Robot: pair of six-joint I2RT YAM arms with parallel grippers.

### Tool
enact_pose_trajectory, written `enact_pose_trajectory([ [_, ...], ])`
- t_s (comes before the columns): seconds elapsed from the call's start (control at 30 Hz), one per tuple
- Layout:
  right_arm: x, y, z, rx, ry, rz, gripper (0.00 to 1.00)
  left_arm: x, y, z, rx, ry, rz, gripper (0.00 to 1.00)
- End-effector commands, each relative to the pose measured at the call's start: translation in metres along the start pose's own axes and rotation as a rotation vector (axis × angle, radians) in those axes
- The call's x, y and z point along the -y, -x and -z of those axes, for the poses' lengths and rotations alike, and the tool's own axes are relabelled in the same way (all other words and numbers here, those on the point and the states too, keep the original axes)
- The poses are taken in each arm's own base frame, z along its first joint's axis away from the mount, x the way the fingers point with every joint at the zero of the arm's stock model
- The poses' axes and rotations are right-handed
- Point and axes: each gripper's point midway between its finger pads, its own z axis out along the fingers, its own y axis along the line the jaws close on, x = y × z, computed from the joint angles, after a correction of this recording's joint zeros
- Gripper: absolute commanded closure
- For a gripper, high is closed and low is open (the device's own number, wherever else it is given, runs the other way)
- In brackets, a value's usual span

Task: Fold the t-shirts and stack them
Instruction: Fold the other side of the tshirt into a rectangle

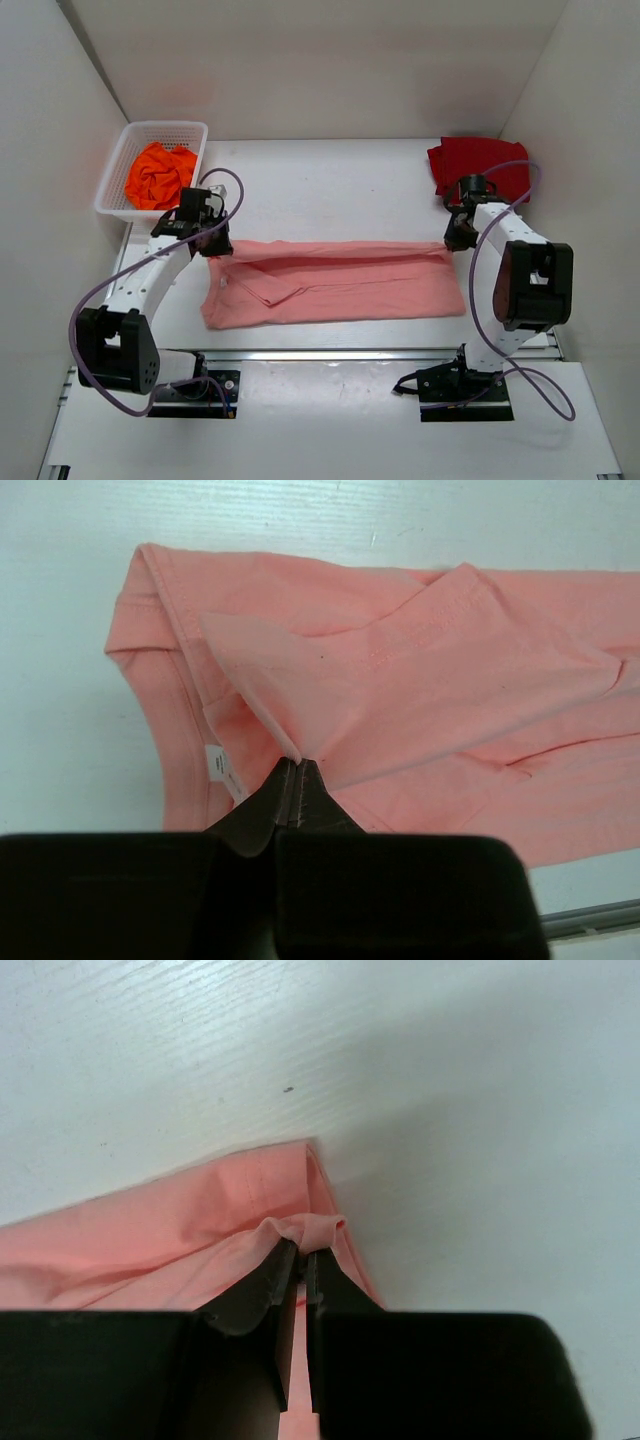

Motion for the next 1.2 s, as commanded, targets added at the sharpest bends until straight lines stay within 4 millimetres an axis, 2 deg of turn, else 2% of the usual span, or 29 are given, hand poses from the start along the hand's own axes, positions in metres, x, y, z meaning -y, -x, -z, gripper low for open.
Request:
enact_pose_trajectory([
  [0.0,0.005,0.009,0.013,0.071,0.002,-0.005,1.00,-0.005,-0.011,0.008,0.000,0.020,0.005,1.00],
  [0.1,0.003,0.005,0.015,0.074,0.016,-0.005,0.99,-0.003,-0.015,0.009,-0.004,0.010,-0.003,1.00],
  [0.17,0.002,0.000,0.016,0.065,0.013,0.009,1.00,-0.008,-0.026,0.006,-0.029,0.031,0.010,1.00],
  [0.23,0.007,-0.004,0.019,0.050,-0.009,-0.010,1.00,-0.011,-0.026,0.006,-0.028,0.042,0.007,1.00],
  [0.33,0.017,-0.022,0.025,-0.004,-0.062,-0.039,0.99,-0.018,-0.030,0.005,-0.040,0.075,0.015,1.00],
  [0.37,0.021,-0.030,0.028,-0.033,-0.084,-0.043,0.95,-0.021,-0.033,0.005,-0.053,0.081,0.026,1.00],
  [0.4,0.026,-0.035,0.029,-0.045,-0.119,-0.069,0.76,-0.019,-0.034,0.005,-0.054,0.071,0.024,1.00],
  [0.43,0.032,-0.042,0.030,-0.067,-0.156,-0.077,0.60,-0.022,-0.032,0.007,-0.048,0.082,0.039,0.96],
  [0.47,0.038,-0.048,0.033,-0.086,-0.184,-0.088,0.50,-0.021,-0.035,0.007,-0.050,0.081,0.043,0.81],
  [0.53,0.046,-0.053,0.036,-0.097,-0.218,-0.100,0.51,-0.016,-0.030,0.013,-0.015,0.075,0.052,0.76],
  [0.57,0.046,-0.048,0.038,-0.071,-0.221,-0.103,0.52,-0.018,-0.029,0.014,-0.009,0.084,0.057,0.74],
  [0.6,0.047,-0.047,0.039,-0.072,-0.218,-0.105,0.51,-0.019,-0.030,0.015,-0.003,0.090,0.062,0.66],
  [0.63,0.044,-0.042,0.040,-0.055,-0.198,-0.108,0.51,-0.017,-0.025,0.018,0.024,0.084,0.073,0.64],
  [0.67,0.041,-0.036,0.040,-0.033,-0.181,-0.116,0.53,-0.019,-0.026,0.019,0.033,0.085,0.082,0.67],
  [0.7,0.037,-0.027,0.041,-0.007,-0.154,-0.106,0.72,-0.018,-0.022,0.021,0.045,0.083,0.088,0.68],
  [0.73,0.033,-0.022,0.043,0.009,-0.137,-0.087,0.81,-0.017,-0.024,0.021,0.044,0.079,0.077,0.68],
  [0.8,0.022,-0.010,0.043,0.040,-0.090,-0.065,0.86,-0.014,-0.022,0.020,0.060,0.071,0.088,0.64],
  [0.9,0.008,0.002,0.044,0.067,-0.051,-0.042,0.86,-0.006,-0.023,0.012,0.065,0.041,0.109,0.60],
  [0.97,-0.007,0.006,0.039,0.075,0.010,-0.014,0.81,0.000,-0.026,0.001,0.057,0.018,0.116,0.59],
  [1.03,-0.017,0.011,0.035,0.092,0.051,0.006,0.82,0.006,-0.030,-0.010,0.033,-0.002,0.118,0.59],
  [1.1,-0.038,0.013,0.032,0.094,0.104,0.042,0.85,0.016,-0.030,-0.021,0.014,-0.034,0.129,0.61],
  [1.13,-0.042,0.015,0.026,0.100,0.116,0.055,0.86,0.016,-0.040,-0.028,-0.019,-0.029,0.134,0.61],
  [1.17,-0.047,0.015,0.024,0.095,0.128,0.064,0.86,0.020,-0.041,-0.031,-0.018,-0.041,0.135,0.62],
])
